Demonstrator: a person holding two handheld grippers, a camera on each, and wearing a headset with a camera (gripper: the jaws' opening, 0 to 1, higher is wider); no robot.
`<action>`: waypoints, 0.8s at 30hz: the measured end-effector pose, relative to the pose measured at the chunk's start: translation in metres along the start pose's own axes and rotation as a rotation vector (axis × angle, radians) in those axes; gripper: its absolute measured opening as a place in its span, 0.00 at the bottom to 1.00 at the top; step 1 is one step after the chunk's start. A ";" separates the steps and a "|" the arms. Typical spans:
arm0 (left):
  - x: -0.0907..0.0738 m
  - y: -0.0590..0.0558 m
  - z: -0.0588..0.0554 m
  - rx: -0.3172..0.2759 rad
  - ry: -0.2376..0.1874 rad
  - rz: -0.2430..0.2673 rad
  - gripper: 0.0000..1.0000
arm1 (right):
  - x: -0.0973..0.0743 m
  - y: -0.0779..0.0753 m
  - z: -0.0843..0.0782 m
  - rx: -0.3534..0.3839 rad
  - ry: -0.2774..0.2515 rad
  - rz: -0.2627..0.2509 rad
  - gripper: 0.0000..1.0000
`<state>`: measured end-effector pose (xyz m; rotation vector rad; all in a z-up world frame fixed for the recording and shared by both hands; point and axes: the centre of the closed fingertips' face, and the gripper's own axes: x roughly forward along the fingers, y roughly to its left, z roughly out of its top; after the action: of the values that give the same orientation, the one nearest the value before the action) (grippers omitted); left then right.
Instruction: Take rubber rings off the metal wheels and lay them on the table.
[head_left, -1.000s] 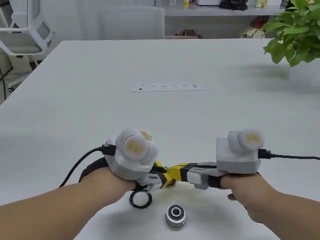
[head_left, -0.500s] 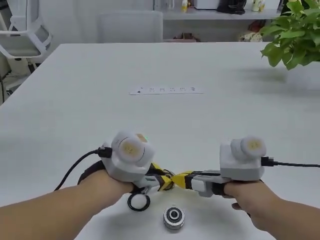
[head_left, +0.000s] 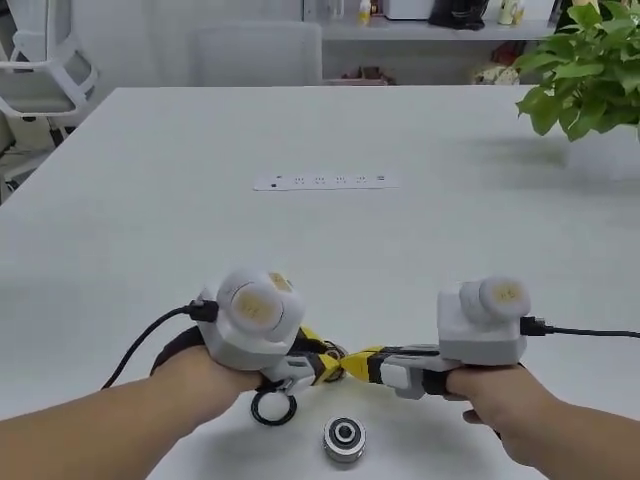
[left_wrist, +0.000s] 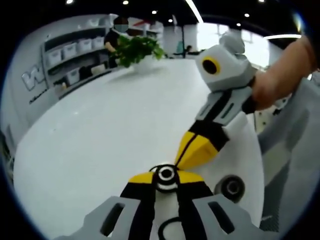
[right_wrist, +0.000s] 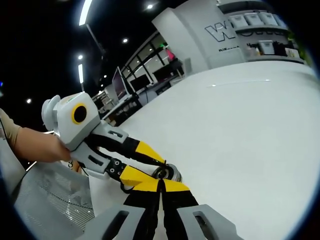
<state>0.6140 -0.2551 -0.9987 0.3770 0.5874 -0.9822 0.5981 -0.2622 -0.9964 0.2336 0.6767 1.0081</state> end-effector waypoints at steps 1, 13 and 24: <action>-0.001 -0.002 0.000 -0.010 0.000 -0.013 0.19 | 0.000 0.000 0.000 0.001 0.000 0.001 0.00; -0.014 -0.015 0.006 -0.001 -0.032 -0.063 0.36 | 0.000 0.001 0.005 0.010 -0.016 0.010 0.00; -0.039 -0.013 0.017 -0.020 -0.085 -0.057 0.40 | -0.002 0.007 0.013 0.012 -0.044 0.025 0.00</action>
<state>0.5918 -0.2456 -0.9617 0.3002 0.5325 -1.0409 0.6008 -0.2585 -0.9822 0.2748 0.6417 1.0197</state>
